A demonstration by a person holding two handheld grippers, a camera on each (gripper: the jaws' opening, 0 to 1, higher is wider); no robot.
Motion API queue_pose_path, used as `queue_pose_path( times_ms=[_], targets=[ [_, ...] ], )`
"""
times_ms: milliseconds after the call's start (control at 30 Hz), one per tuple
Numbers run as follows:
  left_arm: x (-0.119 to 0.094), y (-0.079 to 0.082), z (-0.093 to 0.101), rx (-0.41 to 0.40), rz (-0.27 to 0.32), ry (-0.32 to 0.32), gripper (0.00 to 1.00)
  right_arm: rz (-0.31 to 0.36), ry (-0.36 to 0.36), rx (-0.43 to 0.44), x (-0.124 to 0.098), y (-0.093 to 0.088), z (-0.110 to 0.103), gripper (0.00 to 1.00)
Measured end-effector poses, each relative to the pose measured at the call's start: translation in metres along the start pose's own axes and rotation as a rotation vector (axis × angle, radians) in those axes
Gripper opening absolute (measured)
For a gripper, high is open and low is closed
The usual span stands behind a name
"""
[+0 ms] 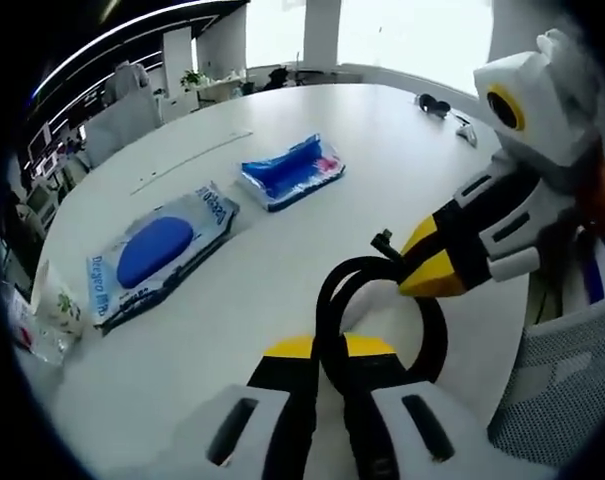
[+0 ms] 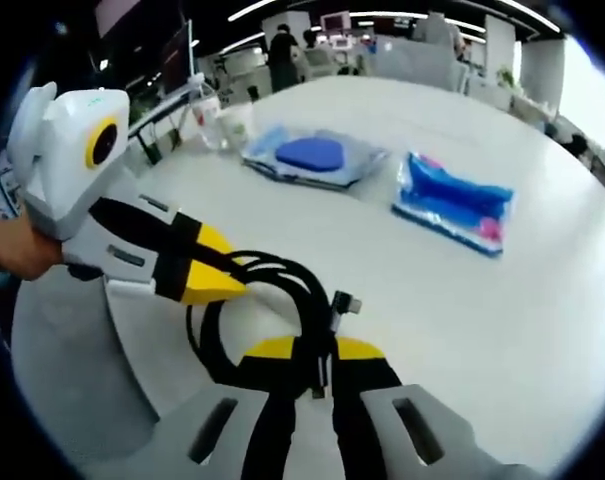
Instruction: Arrange the tabletop items into an orderly group along one side of the table until the central work area is clear of visible clutter.
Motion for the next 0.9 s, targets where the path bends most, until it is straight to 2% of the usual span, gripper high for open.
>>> queue_pose_path(
  times_ms=[600, 900],
  targets=[
    [-0.024, 0.011, -0.028, -0.018, 0.037, 0.050, 0.05, 0.047, 0.023, -0.050, -0.004, 0.040, -0.010, 0.08],
    [-0.041, 0.016, -0.047, -0.038, 0.056, 0.092, 0.05, 0.074, 0.040, -0.092, -0.004, 0.065, -0.018, 0.08]
  ],
)
Point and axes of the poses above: the point that each gripper's makers call its tool centre point, and the gripper's own axes: x roughly forward along the fingers, z roughly to its right, y roughly out of its top, the point moved 6 cm from there along -x, roughly backward along the fingers, and after that the axes turned 7 degrees about -z, right-handed, at the moved point
